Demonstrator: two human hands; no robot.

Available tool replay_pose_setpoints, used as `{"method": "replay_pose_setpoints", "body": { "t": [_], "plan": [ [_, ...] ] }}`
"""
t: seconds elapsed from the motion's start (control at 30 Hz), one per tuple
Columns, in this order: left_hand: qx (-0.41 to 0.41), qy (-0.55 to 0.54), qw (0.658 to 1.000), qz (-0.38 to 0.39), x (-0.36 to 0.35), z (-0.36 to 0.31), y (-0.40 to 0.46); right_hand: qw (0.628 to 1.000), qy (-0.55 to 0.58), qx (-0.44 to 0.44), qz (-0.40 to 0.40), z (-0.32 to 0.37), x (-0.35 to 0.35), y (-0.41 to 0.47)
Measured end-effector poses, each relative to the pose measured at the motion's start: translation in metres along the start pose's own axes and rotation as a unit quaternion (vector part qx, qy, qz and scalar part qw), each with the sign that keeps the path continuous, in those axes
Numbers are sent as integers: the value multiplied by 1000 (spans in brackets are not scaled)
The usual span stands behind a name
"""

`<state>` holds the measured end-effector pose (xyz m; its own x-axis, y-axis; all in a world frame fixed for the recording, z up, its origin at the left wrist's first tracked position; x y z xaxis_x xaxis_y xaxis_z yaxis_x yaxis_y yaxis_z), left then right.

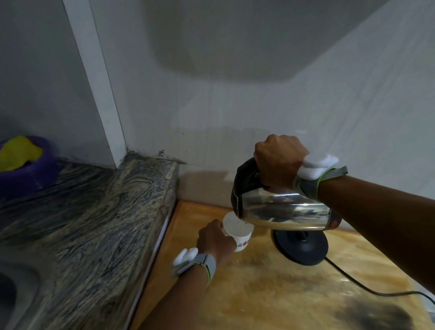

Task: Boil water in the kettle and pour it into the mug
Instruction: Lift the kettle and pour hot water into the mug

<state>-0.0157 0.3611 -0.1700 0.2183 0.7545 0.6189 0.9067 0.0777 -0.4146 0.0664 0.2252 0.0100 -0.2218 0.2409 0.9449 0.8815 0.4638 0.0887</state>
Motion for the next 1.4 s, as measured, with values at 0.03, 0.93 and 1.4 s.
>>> {"method": "replay_pose_setpoints", "body": {
  "t": [0.03,0.93,1.4],
  "plan": [
    [0,1,1000,1,0,0,0,1000,-1,1,-1,0,1,0],
    [4,17,1000,11,3,-1,4,1000,-4,28,-2,11,11,5],
    [-2,26,1000,7,4,-4,0,1000,6,29,0,12,8,5]
  ]
}}
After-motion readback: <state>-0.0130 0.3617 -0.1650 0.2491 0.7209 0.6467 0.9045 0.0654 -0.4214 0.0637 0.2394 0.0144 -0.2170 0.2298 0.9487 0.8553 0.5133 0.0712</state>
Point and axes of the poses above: each hand's wrist, its own y-axis towards the middle knuckle, its own x-axis out of the back of the hand, z = x × y, the point moved 3 cm from there along y, towards the middle knuckle, and after that the axes turned 6 degrees about y, right-handed, at the moved point
